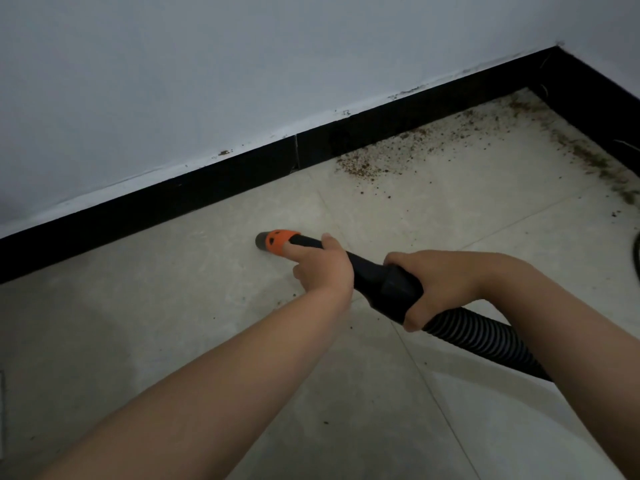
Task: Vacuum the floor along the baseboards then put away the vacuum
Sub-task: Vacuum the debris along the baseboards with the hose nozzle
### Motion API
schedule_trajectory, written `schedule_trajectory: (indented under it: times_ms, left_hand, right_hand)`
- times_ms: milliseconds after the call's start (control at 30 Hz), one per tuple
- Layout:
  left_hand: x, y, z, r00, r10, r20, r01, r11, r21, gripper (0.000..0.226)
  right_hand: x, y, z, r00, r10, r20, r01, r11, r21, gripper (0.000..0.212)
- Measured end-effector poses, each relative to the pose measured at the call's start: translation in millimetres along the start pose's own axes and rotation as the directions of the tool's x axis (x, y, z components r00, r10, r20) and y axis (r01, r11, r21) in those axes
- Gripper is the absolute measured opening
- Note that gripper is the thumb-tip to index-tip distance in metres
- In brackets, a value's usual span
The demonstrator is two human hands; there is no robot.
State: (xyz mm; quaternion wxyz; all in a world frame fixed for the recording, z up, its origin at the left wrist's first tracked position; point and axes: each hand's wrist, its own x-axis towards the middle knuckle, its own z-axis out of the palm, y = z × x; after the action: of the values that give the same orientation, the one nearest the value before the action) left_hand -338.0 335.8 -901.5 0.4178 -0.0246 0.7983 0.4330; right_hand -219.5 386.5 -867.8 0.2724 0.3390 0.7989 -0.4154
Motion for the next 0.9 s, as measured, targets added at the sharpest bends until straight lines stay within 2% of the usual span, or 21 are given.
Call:
schedule_trajectory:
  times_ms: [133, 300, 500, 700, 900]
  left_hand:
    - [1.8, -2.2, -10.4, 0.998, 0.068, 0.003, -0.068, 0.998, -0.015, 0.063]
    - [18.9, 4.4, -20.6, 0.989, 0.145, 0.005, -0.145, 0.989, -0.004, 0.058]
    - [6.1, -1.3, -22.5, 0.994, 0.108, -0.029, -0.111, 0.988, -0.109, 0.057]
    - [-6.9, -10.5, -25.9, 0.998, -0.016, -0.057, 0.005, 0.981, -0.193, 0.054]
    - [-6.1, -16.7, -42.4, 0.993, -0.037, -0.111, 0.015, 0.981, -0.195, 0.054]
  right_hand:
    - [4.9, -8.1, 3.9, 1.000, -0.003, -0.011, 0.002, 0.998, -0.056, 0.051]
    - [25.1, -21.9, 16.1, 0.998, -0.017, -0.068, 0.018, 1.000, 0.015, 0.050]
    - [13.0, -24.0, 1.8, 1.000, 0.004, -0.004, -0.004, 1.000, -0.020, 0.050]
    - [-3.5, -31.2, -8.8, 0.994, 0.021, 0.110, -0.015, 0.998, -0.053, 0.039]
    - [0.9, -45.9, -2.1, 0.988, 0.007, 0.157, 0.006, 0.997, -0.077, 0.040]
